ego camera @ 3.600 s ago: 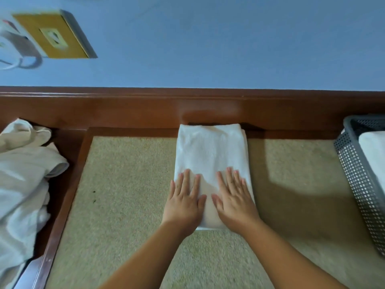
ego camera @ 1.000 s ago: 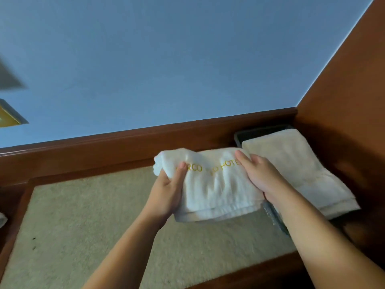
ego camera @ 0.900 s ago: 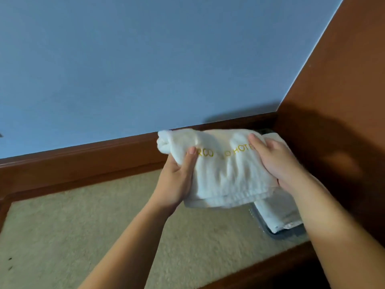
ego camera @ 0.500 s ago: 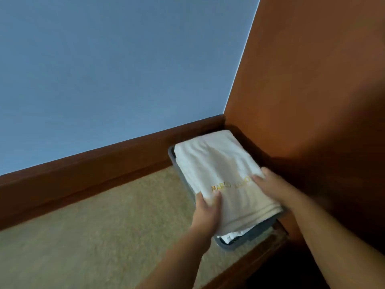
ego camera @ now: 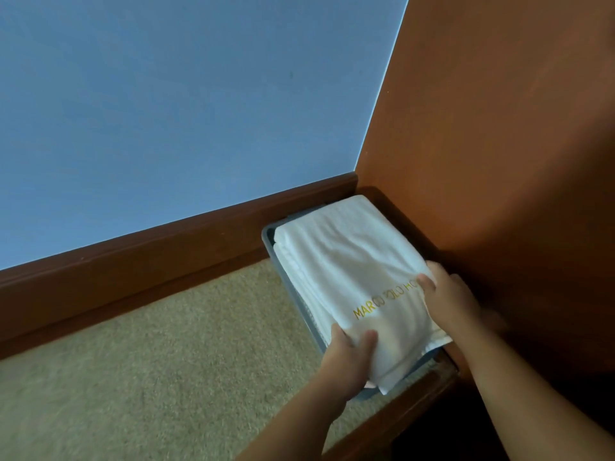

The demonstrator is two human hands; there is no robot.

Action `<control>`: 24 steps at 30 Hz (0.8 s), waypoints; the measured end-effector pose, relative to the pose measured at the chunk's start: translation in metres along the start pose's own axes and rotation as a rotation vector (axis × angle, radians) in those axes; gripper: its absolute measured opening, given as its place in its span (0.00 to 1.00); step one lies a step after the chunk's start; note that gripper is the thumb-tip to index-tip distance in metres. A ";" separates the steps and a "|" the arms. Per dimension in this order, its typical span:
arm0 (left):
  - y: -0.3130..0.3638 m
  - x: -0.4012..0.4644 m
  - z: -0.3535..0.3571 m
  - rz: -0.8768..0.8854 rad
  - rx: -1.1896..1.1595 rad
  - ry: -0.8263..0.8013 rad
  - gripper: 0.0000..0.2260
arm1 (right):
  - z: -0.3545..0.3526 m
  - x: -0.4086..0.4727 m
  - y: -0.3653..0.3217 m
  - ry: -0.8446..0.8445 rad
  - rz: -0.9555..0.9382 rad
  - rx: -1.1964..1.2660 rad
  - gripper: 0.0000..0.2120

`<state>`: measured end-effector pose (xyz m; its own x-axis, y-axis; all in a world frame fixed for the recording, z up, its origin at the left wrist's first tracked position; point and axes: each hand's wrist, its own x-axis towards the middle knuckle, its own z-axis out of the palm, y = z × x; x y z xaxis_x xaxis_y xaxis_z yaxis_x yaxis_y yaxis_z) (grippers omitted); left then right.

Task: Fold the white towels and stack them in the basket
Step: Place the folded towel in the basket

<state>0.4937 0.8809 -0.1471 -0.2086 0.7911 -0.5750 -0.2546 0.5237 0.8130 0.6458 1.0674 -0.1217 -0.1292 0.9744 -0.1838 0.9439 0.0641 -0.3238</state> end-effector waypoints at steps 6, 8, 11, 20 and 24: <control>0.025 -0.008 -0.040 0.263 0.719 0.474 0.53 | -0.001 -0.001 -0.045 0.343 -0.204 -0.090 0.26; 0.054 0.006 -0.048 0.345 0.980 0.454 0.64 | 0.004 -0.003 -0.081 0.193 -0.325 -0.057 0.29; 0.085 0.047 -0.050 0.345 1.275 0.272 0.72 | 0.034 0.005 -0.105 -0.153 -0.234 -0.201 0.36; 0.067 0.110 -0.056 0.311 1.361 0.083 0.75 | 0.060 0.030 -0.083 -0.230 -0.133 -0.218 0.38; 0.074 0.095 -0.068 0.321 1.303 0.003 0.69 | 0.055 0.025 -0.091 -0.266 -0.077 -0.253 0.40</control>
<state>0.3906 0.9731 -0.1479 -0.0917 0.9350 -0.3425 0.8838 0.2349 0.4046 0.5400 1.0738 -0.1482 -0.2458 0.8766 -0.4136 0.9693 0.2186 -0.1127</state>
